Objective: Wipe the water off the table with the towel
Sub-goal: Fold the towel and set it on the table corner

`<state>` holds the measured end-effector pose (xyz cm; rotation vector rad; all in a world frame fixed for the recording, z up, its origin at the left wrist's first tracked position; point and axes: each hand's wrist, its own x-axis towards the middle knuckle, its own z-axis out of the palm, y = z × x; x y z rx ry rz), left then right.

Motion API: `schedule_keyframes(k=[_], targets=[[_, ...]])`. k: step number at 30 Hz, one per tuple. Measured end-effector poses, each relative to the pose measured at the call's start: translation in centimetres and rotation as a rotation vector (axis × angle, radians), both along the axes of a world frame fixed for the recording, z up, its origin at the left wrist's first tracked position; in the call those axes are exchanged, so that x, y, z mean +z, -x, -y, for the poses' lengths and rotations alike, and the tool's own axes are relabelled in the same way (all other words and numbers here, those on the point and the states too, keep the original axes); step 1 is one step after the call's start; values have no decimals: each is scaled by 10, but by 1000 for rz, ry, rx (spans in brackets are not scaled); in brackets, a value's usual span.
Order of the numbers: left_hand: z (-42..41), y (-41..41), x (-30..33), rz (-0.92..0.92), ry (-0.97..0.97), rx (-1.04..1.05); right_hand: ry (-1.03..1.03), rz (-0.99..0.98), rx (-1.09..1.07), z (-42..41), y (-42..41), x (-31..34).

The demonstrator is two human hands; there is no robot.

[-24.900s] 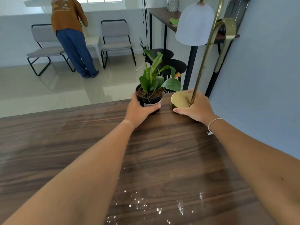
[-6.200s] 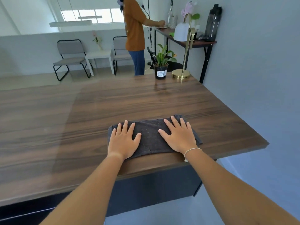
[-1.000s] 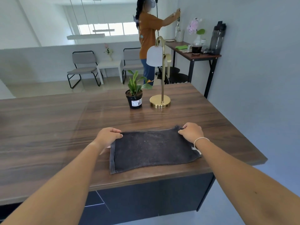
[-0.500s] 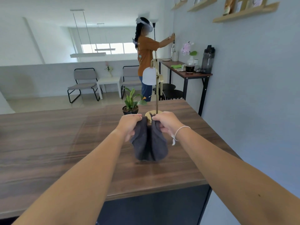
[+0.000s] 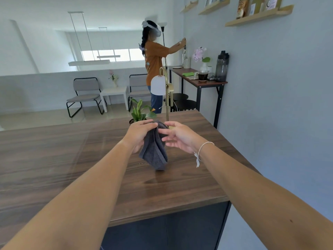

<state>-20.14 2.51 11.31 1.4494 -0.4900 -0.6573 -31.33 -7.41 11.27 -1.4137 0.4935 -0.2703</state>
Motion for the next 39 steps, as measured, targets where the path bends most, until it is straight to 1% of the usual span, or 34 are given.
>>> schedule_keyframes(k=[4,6,8,9,10,13,14,18,20,23,25,27,28,29,31,32,35,37,39], targets=[[-4,-5,-2,38,-14,29,22,-2,-25,2,-7,-10],[-7,-6,-1,64,-23,17,64,-7,-144,7,-9,-16],[-10,-8,0,63,-17,12,154,-69,-263,13,-9,-24],[-13,-10,1,52,-17,11,170,-117,-254,15,-8,-29],[-15,-12,1,42,-17,5,147,-162,-200,15,-8,-33],[-23,-17,3,28,-21,-21,7,-212,-13,8,-13,-44],[-25,-19,3,35,-23,-15,-11,-189,-9,7,-16,-47],[-37,-30,2,111,-59,88,-59,-7,-116,3,-23,-46],[-39,-34,0,145,-52,116,-59,52,-137,5,-24,-41],[-46,-35,-6,121,-55,136,11,55,-136,-2,-25,-39],[-59,-56,-33,45,-124,157,35,-44,-116,-12,-50,-60],[-65,-60,-46,20,-185,151,138,-129,-163,-13,-52,-74],[-68,-62,-53,16,-209,162,238,-191,-192,-13,-52,-80],[-70,-64,-58,50,-246,182,380,-272,-202,-13,-50,-84],[-77,-67,-70,171,-343,230,646,-388,-188,-20,-47,-91],[-80,-68,-79,231,-387,251,726,-391,-171,-27,-47,-95],[-95,-74,-105,431,-550,256,950,-370,-50,-59,-58,-111],[-105,-80,-118,621,-681,192,1091,-431,73,-80,-74,-126],[-114,-85,-127,792,-787,122,1158,-512,151,-94,-86,-141]])
